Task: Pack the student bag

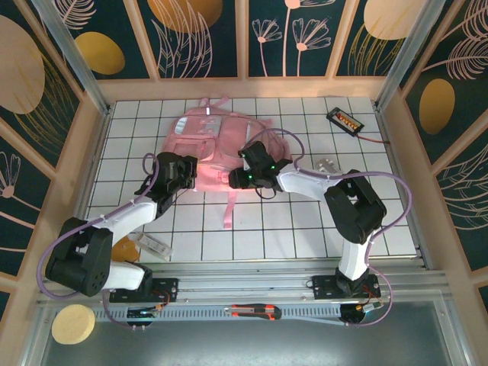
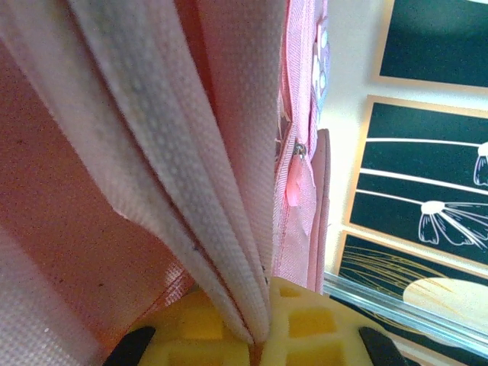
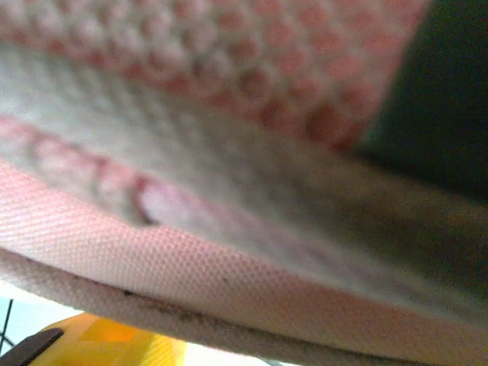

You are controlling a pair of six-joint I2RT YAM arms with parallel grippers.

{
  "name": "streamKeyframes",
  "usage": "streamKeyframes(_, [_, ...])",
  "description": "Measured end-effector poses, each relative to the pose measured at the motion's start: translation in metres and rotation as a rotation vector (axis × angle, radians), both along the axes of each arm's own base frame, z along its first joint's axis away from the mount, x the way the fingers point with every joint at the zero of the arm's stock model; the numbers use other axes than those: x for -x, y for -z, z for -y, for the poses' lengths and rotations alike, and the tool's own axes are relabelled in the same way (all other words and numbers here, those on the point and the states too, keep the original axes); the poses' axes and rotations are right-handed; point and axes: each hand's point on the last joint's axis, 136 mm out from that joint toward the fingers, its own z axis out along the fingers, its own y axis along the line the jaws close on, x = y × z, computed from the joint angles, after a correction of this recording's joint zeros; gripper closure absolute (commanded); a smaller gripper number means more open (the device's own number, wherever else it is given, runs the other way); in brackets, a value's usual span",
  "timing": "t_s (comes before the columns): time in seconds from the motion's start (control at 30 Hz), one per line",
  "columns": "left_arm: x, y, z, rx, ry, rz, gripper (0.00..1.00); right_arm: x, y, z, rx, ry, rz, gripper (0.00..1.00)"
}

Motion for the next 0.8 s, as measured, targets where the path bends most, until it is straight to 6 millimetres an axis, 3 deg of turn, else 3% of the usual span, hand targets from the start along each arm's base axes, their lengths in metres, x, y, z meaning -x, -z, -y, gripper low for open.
streamKeyframes(0.2, [0.000, 0.003, 0.002, -0.002, -0.007, -0.006, 1.00, -0.004, 0.001, -0.003, 0.061, 0.017, 0.037, 0.54])
streamKeyframes(0.43, [-0.001, 0.002, 0.004, 0.003, -0.007, -0.005, 1.00, -0.010, 0.002, -0.007, 0.140, 0.045, 0.072, 0.69])
streamKeyframes(0.63, [0.000, 0.002, 0.005, 0.007, -0.005, -0.005, 1.00, -0.017, 0.000, -0.003, 0.169, 0.074, 0.096, 0.70])
streamKeyframes(0.8, [0.002, 0.004, 0.005, 0.018, -0.009, -0.009, 1.00, -0.023, -0.002, -0.004, 0.188, 0.089, 0.105, 0.87])
